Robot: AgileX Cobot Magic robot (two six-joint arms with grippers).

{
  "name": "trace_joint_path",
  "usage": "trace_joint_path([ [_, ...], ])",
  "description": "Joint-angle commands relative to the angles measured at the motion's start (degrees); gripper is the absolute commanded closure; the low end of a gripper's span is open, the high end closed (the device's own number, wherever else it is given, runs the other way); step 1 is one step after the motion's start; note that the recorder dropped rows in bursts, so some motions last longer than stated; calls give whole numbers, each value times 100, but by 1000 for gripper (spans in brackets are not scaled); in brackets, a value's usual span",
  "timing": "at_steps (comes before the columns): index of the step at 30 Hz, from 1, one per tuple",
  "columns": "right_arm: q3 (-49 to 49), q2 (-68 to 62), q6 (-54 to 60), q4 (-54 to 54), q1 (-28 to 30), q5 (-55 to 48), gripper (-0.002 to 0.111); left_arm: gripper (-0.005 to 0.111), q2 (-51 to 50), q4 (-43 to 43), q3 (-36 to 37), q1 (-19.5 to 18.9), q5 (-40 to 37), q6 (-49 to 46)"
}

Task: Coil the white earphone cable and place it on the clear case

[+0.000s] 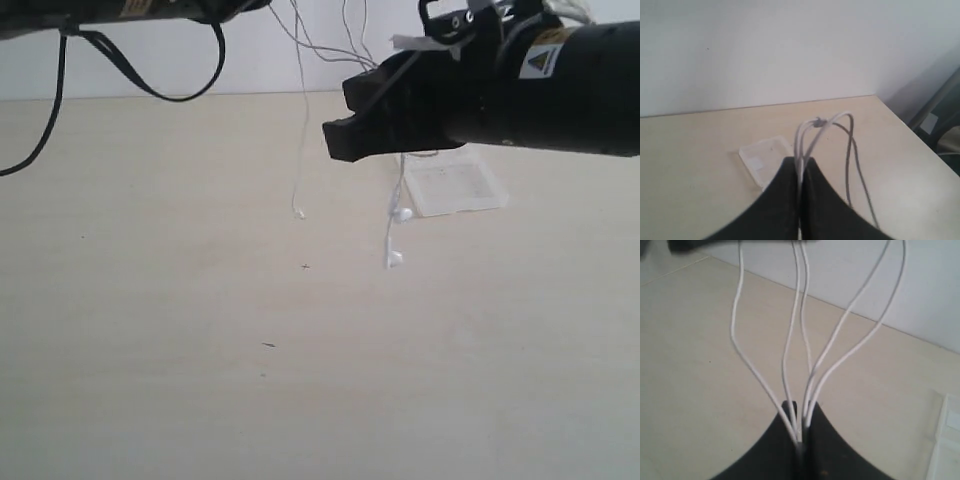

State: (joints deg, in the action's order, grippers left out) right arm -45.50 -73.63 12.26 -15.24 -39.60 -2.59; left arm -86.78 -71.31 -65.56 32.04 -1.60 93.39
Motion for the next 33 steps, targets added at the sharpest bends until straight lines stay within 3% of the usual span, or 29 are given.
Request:
trace_joint_path([
  [1, -213, 316, 47, 91, 3, -509, 108, 107, 16, 12, 243, -5, 160, 87],
  [13, -225, -188, 151, 130, 3, -327, 106, 107, 307, -1, 232, -5, 515, 87],
  [16, -225, -525, 151, 130, 3, 137, 93, 107, 476, 10, 232, -5, 679, 166],
  [25, -225, -996, 151, 130, 3, 1196, 70, 107, 599, 55, 232, -5, 1069, 335],
  [28, -225, -1037, 151, 120, 3, 1115, 55, 107, 601, 55, 232, -5, 1009, 324],
  [33, -225, -829, 151, 52, 3, 986, 44, 107, 601, 55, 232, -5, 873, 311],
])
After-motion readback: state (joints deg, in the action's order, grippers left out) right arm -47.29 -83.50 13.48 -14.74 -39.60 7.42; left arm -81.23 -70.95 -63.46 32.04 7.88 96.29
